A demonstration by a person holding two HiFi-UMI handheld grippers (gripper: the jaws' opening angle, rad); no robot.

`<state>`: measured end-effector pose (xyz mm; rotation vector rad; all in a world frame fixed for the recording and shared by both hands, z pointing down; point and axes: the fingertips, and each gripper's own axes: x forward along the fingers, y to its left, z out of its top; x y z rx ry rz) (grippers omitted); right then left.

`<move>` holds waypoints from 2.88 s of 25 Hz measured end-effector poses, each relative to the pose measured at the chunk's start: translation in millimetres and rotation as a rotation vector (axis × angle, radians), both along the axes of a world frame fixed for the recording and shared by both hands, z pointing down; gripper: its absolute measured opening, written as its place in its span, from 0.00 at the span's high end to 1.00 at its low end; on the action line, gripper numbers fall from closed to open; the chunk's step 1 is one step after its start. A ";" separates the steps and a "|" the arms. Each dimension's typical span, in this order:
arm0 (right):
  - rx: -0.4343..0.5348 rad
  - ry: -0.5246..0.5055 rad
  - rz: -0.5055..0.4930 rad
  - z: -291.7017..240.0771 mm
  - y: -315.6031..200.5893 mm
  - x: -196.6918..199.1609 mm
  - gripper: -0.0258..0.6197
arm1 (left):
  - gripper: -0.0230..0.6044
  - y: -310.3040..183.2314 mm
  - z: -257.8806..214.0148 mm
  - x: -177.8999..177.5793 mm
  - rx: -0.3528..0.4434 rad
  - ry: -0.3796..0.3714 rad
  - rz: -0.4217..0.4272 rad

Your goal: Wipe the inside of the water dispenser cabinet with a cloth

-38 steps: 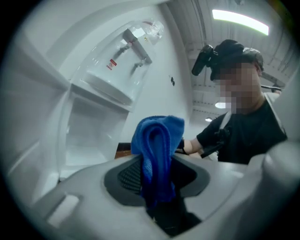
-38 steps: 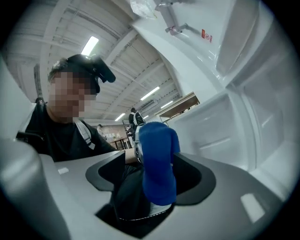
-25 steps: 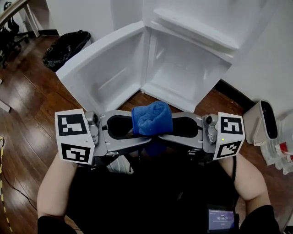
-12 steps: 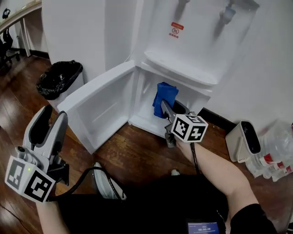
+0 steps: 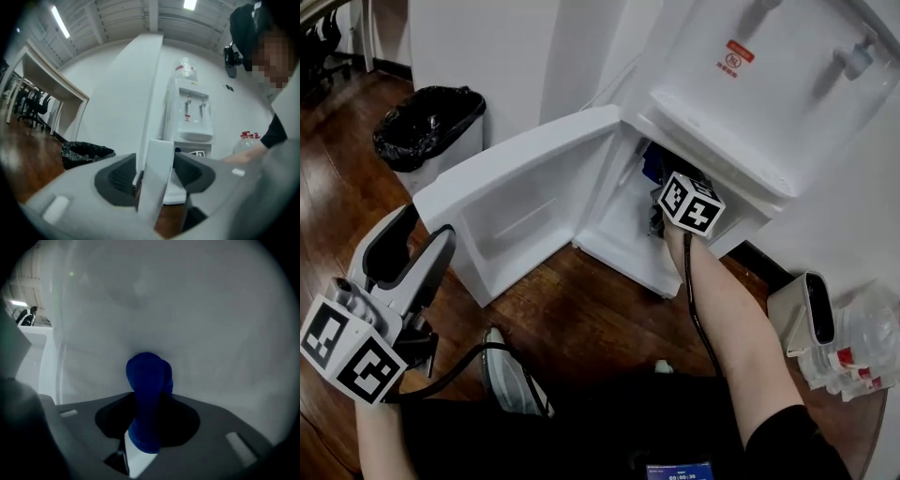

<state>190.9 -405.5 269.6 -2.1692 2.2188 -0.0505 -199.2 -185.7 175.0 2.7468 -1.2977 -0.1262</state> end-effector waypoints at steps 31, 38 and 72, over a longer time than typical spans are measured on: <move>-0.190 0.083 -0.063 56.8 -13.7 -8.9 0.76 | 0.56 -9.9 41.0 20.0 -0.071 -0.168 0.023; -0.122 0.082 -0.452 41.7 55.4 -77.7 0.76 | 0.56 -8.3 39.1 22.1 -0.070 -0.178 0.036; -0.313 -0.038 -0.363 140.4 68.3 -104.3 0.77 | 0.56 -11.1 45.5 19.7 -0.085 -0.167 0.035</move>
